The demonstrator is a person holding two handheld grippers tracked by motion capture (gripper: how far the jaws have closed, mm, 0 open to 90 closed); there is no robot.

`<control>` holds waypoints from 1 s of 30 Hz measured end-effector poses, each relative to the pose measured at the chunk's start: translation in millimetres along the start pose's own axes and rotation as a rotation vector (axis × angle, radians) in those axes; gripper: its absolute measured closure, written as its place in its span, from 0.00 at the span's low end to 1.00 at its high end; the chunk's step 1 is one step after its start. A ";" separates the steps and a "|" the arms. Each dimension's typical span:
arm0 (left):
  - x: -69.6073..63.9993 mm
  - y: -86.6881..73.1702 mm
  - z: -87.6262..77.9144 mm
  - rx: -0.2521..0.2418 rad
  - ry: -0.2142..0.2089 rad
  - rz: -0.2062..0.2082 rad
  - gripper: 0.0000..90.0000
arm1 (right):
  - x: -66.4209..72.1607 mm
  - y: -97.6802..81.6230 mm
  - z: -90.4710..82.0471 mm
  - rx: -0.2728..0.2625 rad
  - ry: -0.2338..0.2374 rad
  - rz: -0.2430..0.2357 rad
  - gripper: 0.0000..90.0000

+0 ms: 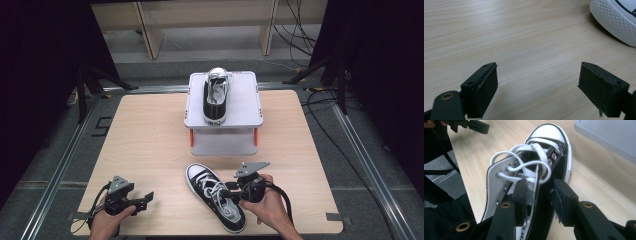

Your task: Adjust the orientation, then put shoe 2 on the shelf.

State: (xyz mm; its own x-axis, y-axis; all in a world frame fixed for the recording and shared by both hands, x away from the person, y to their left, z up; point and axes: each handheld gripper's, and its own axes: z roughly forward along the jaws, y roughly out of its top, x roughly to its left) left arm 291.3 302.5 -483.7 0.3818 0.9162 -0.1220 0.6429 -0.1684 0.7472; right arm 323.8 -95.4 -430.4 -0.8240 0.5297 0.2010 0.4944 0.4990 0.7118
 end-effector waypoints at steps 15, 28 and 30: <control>1.3 -1.7 -0.8 0.003 0.008 -0.008 0.17 | -2.6 12.0 25.0 0.103 -0.016 -0.060 0.86; 0.4 -1.2 -0.9 -0.006 -0.006 -0.016 0.17 | -7.3 14.0 23.9 0.093 0.005 -0.055 0.92; 0.8 -1.3 -0.7 -0.009 -0.001 -0.009 0.17 | -8.0 14.2 22.9 0.093 0.009 -0.052 0.93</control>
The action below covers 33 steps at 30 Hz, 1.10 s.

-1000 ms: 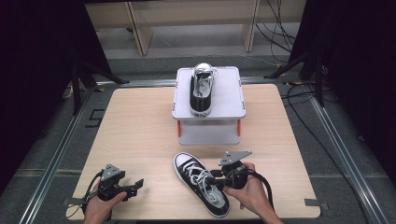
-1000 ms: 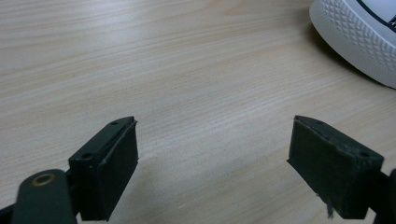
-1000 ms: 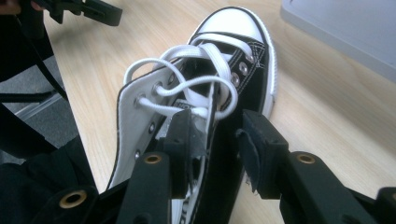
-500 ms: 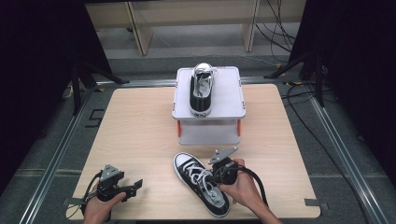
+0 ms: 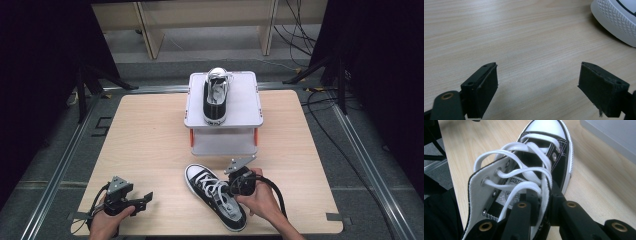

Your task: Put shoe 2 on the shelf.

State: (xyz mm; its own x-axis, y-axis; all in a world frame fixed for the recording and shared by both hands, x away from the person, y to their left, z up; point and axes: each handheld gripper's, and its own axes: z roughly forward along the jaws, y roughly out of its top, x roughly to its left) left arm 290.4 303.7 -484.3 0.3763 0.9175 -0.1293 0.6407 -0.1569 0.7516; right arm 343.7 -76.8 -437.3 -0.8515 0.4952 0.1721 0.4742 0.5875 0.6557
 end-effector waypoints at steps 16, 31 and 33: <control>-1.2 -1.5 -2.1 -0.003 -0.001 0.008 0.17 | -5.0 9.9 -16.7 -0.008 0.066 0.027 0.94; 0.7 -0.9 -1.2 0.000 0.008 0.008 0.17 | -21.3 14.9 -47.2 -0.020 0.096 0.083 0.94; -0.2 -0.8 -1.2 0.002 0.003 -0.004 0.17 | -21.6 17.3 -54.1 -0.034 0.097 0.088 0.94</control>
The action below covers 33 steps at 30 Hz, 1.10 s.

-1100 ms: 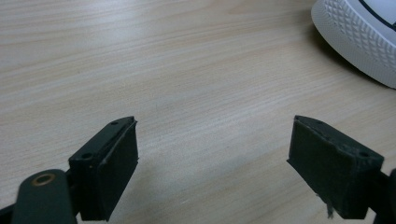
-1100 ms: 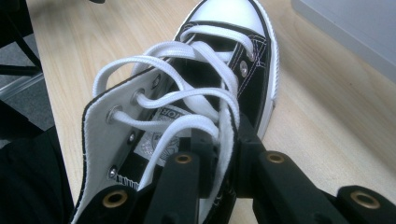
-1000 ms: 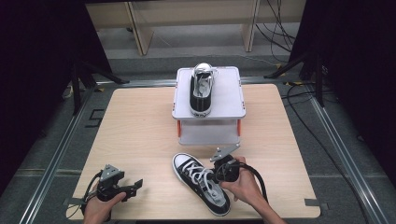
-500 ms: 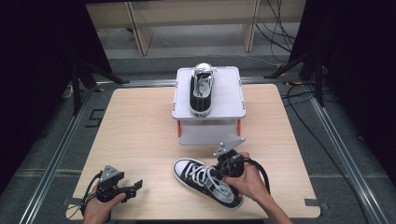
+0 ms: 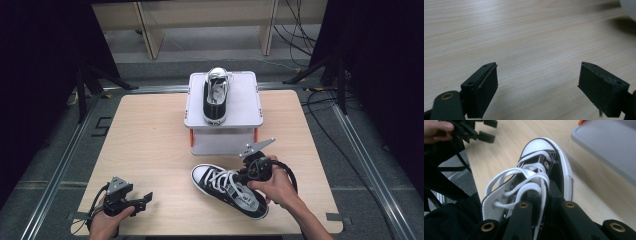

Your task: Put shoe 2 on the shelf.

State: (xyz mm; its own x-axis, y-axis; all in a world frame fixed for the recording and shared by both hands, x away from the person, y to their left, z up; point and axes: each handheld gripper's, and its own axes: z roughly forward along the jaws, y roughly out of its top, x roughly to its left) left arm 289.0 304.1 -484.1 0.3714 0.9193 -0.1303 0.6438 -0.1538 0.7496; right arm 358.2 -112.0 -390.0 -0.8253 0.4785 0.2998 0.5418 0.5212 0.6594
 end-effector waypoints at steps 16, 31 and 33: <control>-0.1 0.2 -0.4 -0.002 0.000 -0.001 0.17 | -7.0 14.4 -91.5 -0.095 -0.043 0.010 0.94; -1.1 0.4 -0.2 0.006 0.008 -0.004 0.17 | -22.0 27.5 -175.0 -0.226 -0.158 0.028 0.94; -1.2 0.3 0.5 0.003 0.002 -0.009 0.17 | -25.8 30.6 -181.6 -0.221 -0.167 0.049 0.94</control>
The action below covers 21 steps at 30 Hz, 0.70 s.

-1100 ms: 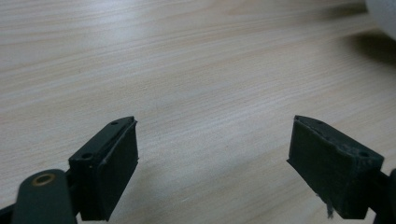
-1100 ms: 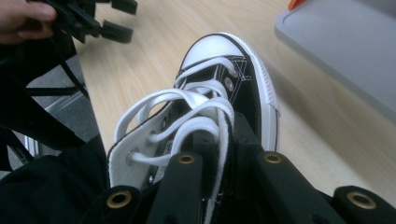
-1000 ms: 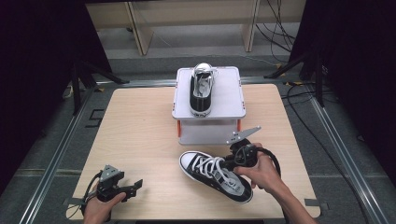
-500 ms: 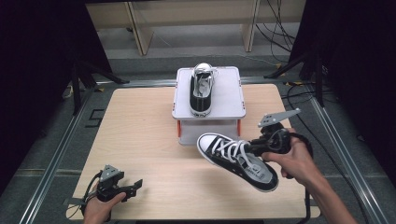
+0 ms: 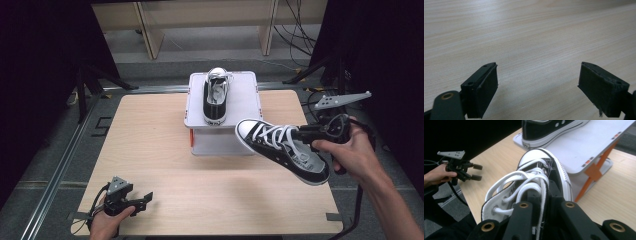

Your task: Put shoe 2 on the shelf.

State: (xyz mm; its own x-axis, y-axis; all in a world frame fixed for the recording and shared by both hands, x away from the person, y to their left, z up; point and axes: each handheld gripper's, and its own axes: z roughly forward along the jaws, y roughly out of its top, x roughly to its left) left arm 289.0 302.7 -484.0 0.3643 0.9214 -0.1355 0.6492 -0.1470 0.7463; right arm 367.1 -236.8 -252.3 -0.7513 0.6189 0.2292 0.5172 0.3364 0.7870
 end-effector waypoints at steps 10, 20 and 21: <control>1.1 0.1 1.0 0.006 0.010 0.017 0.17 | -20.2 33.9 -4.8 -0.014 -0.086 0.023 0.95; 0.0 0.1 1.1 -0.003 -0.005 0.004 0.17 | -49.9 75.2 31.7 -0.073 -0.185 0.140 0.95; -0.2 0.1 1.1 -0.002 -0.006 0.005 0.17 | -52.9 80.0 36.0 -0.078 -0.204 0.149 0.95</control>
State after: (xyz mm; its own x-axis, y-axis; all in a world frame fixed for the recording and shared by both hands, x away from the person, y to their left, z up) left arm 289.7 302.2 -484.7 0.3713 0.9185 -0.1359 0.6462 -0.1506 0.7481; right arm 463.0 -217.0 -222.2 -0.5669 0.7906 0.2315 0.5769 0.1804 0.7967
